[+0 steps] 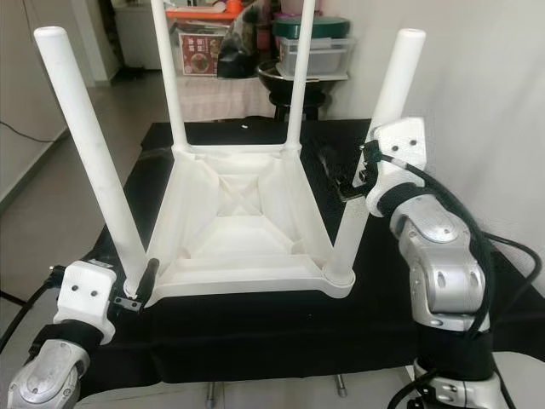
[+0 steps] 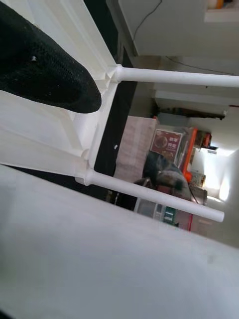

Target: Building children table

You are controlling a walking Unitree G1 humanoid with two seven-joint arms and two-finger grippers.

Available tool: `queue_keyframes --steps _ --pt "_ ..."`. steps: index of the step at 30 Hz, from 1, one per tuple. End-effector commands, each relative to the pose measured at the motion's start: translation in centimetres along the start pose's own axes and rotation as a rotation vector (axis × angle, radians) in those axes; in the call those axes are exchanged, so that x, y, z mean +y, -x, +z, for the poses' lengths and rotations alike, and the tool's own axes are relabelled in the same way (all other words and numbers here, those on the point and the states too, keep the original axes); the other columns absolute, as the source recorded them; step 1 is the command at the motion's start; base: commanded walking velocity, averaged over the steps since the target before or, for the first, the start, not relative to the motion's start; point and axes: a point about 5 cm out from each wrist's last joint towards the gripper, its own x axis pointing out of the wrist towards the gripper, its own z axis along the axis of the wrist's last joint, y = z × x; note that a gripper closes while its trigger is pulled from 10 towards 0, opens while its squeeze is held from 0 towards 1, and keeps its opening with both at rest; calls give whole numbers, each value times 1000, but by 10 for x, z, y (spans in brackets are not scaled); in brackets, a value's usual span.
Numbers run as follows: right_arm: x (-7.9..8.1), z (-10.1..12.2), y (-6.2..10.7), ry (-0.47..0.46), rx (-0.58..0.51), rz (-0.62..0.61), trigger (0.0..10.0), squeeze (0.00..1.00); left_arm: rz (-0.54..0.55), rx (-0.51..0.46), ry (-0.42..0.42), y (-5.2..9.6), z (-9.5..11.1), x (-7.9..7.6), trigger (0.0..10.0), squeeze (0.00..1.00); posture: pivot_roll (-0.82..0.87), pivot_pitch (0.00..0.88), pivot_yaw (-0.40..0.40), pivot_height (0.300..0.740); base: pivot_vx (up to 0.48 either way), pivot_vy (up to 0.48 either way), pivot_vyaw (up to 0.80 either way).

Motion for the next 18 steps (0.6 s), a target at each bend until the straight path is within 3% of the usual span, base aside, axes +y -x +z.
queue_keyframes --steps 1,2,3,7,18 --pt "9 -6 2 -23 23 12 10000 0 32 17 55 -2 -6 4 10000 0 -14 27 -52 740 0 0 0" --pt "9 -6 2 -23 23 12 10000 0 32 17 55 -2 -6 4 10000 0 -14 27 -52 740 0 0 0" --pt "10 -6 2 -29 23 11 0 0 43 21 79 -2 -8 5 10000 0 -14 27 -52 740 0 0 0" --pt "9 -2 0 -37 8 -5 0 0 41 37 128 -4 -14 6 10000 0 -17 28 -57 740 0 0 0" --pt "16 4 1 -69 7 23 0 0 57 56 150 -13 -29 18 10000 0 -42 49 -59 740 0 0 0"
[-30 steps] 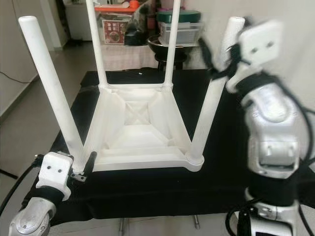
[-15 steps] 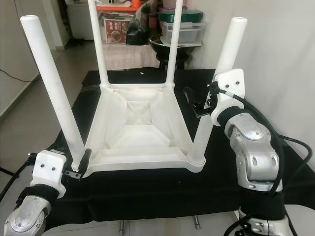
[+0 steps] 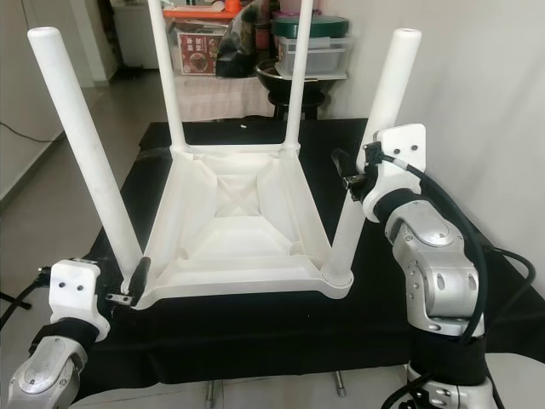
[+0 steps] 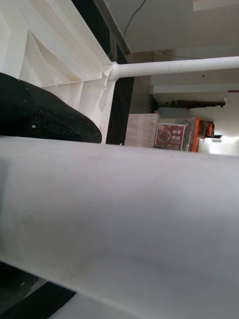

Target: Building children table

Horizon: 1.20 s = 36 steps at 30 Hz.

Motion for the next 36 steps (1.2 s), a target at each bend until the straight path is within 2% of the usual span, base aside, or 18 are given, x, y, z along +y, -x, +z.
queue_keyframes --steps 1,12,15,17,26,27,28,29,36 --pt "11 7 0 20 -17 50 0 0 6 8 0 -2 -4 7 10000 0 -42 49 -59 740 0 0 0" --pt "14 14 8 7 -27 73 0 0 41 65 31 -14 -30 30 10000 0 -84 80 -46 740 0 0 0" --pt "15 16 10 5 -30 79 0 0 33 67 47 -16 -33 30 10000 0 -92 89 -43 740 0 0 0" --pt "16 19 12 1 -31 89 0 0 32 84 86 -19 -39 30 10000 0 -101 104 -39 740 0 0 0" --pt "16 22 14 -11 -30 99 0 0 43 106 120 -21 -51 30 10000 0 -117 122 -34 740 0 0 0" --pt "16 23 15 -12 -33 102 0 0 41 106 122 -21 -52 30 3490 0 -115 123 -34 740 0 0 0" --pt "16 23 15 -12 -33 102 0 0 41 106 122 -21 -52 30 3490 0 -115 123 -34 740 0 0 0" --pt "18 23 15 -17 -34 107 0 0 37 103 126 -22 -52 30 0 0 -115 125 -35 740 0 0 0" --pt "21 23 14 -26 -34 116 0 0 38 89 135 -25 -52 34 0 0 -114 120 -31 740 0 0 0"
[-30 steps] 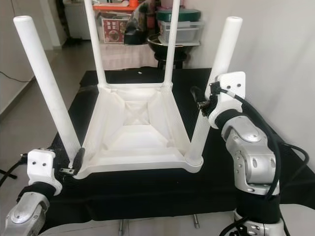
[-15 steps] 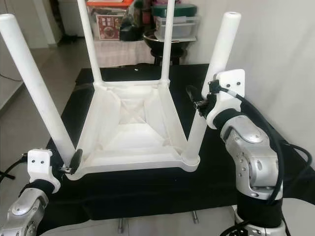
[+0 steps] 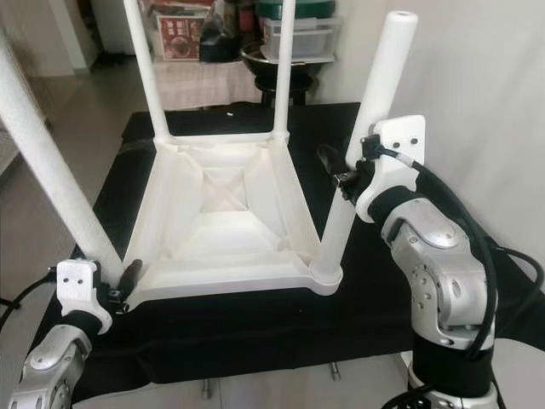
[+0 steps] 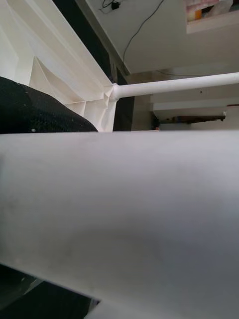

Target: Building children table

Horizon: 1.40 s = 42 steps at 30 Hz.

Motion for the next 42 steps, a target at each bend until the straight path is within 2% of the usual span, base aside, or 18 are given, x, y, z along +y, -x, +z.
queue_keyframes --steps 1,8,10,12,13,14,15,18,19,24,25,26,27,35,37,38,41,42 --pt "7 2 1 30 3 28 0 0 74 20 3 4 -4 18 0 0 -111 118 -33 740 0 0 0" --pt "8 1 0 27 2 20 0 0 124 -24 -18 5 5 30 0 0 -107 106 -33 740 0 0 0" --pt "4 -6 -4 7 27 -21 0 0 168 -133 -86 -1 40 48 0 0 -76 87 -38 740 0 0 0" --pt "4 -6 -4 7 27 -21 0 0 168 -133 -86 -1 40 48 0 0 -76 87 -38 740 0 0 0" --pt "0 -11 -7 -15 46 -51 0 0 184 -214 -129 -4 68 58 0 0 -67 84 -39 740 0 0 0" --pt "-5 -26 -15 -78 93 -112 118 0 186 -377 -205 -13 129 71 0 0 -32 67 -40 740 0 0 0" --pt "-5 -26 -15 -78 93 -112 118 0 186 -377 -205 -13 129 71 0 0 -32 67 -40 740 0 0 0" --pt "-7 -55 -29 -166 189 -205 0 0 154 -657 -348 -11 238 77 0 0 -7 59 -41 740 0 0 0" --pt "-7 -64 -32 -192 209 -230 1529 0 126 -712 -377 -11 262 73 0 0 17 50 -37 740 0 0 0" --pt "-4 -80 -37 -244 258 -272 824 0 65 -797 -411 -9 300 61 0 0 39 44 -32 740 0 0 0" --pt "1 -97 -40 -293 318 -301 5961 0 8 -856 -411 -10 326 51 0 0 61 35 -27 740 0 0 0" --pt "1 -97 -40 -293 318 -301 5961 0 8 -856 -411 -10 326 51 0 0 61 35 -27 740 0 0 0" --pt "10 -112 -42 -314 393 -308 9020 0 -45 -903 -411 -10 346 40 0 0 63 32 -24 740 0 0 0" --pt "47 -158 -47 -438 626 -358 10000 0 -231 -982 -374 -18 388 -2 0 0 74 19 1 740 0 0 0" --pt "55 -185 -47 -461 739 -477 10000 0 -355 -965 -290 -37 401 -30 10000 0 74 18 17 740 0 0 0" --pt "55 -185 -47 -461 739 -477 10000 0 -355 -965 -290 -37 401 -30 10000 0 74 18 17 740 0 0 0" --pt "49 -201 -42 -446 800 -587 10000 0 -444 -923 -217 -53 401 -51 10000 82 74 20 23 740 0 0 0" --pt "44 -205 -40 -427 803 -619 10000 0 -484 -896 -173 -60 398 -59 10000 1000 74 24 25 740 0 0 0"
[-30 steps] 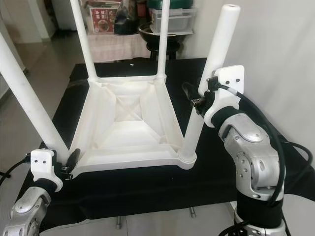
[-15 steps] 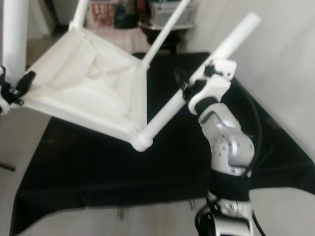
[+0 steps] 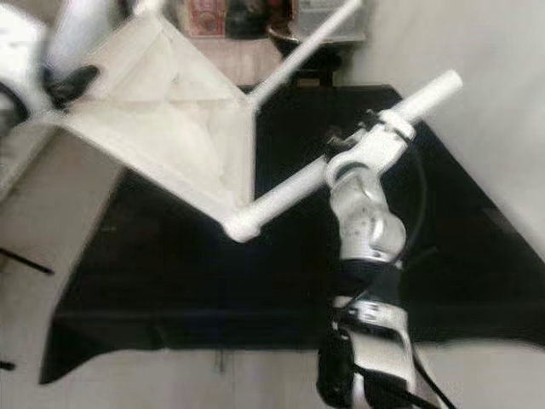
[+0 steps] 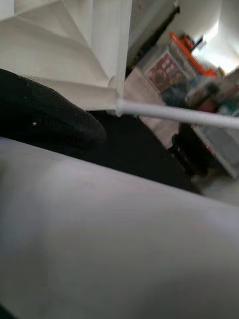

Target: Building children table

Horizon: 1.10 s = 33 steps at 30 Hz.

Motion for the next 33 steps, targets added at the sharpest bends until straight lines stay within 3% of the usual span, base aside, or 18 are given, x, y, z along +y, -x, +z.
queue_keyframes --steps 1,4,8,9,10,14,25,29,33 --pt "-58 -121 11 349 436 -270 10000 0 -103 -586 89 3 139 -12 10000 1000 76 28 28 740 0 0 0" --pt "-72 -117 8 353 413 -347 10000 0 -148 -583 134 -5 139 -22 10000 1000 79 35 27 740 0 0 0" --pt "-87 -119 9 361 427 -428 10000 0 -180 -597 130 -6 145 -30 10000 1000 85 44 21 740 0 0 0" --pt "-91 -120 10 372 434 -446 10000 0 -190 -602 130 -5 147 -31 10000 412 86 46 20 740 0 0 0" --pt "-94 -121 11 383 444 -469 10000 0 -196 -607 121 -4 148 -31 10000 0 87 48 18 740 0 0 0" --pt "-105 -129 15 395 469 -549 10000 0 -222 -613 96 2 148 -32 10000 0 94 52 4 740 0 0 0" --pt "-113 -136 18 447 487 -572 10000 0 -204 -607 87 16 142 -30 10000 0 107 59 -13 740 0 0 0" --pt "-107 -132 15 470 471 -550 10000 0 -79 -531 128 32 105 -23 10000 0 95 64 -28 740 0 0 0" --pt "-114 -130 15 495 468 -559 10000 0 22 -485 121 43 85 -14 10000 0 91 73 -37 740 0 0 0"
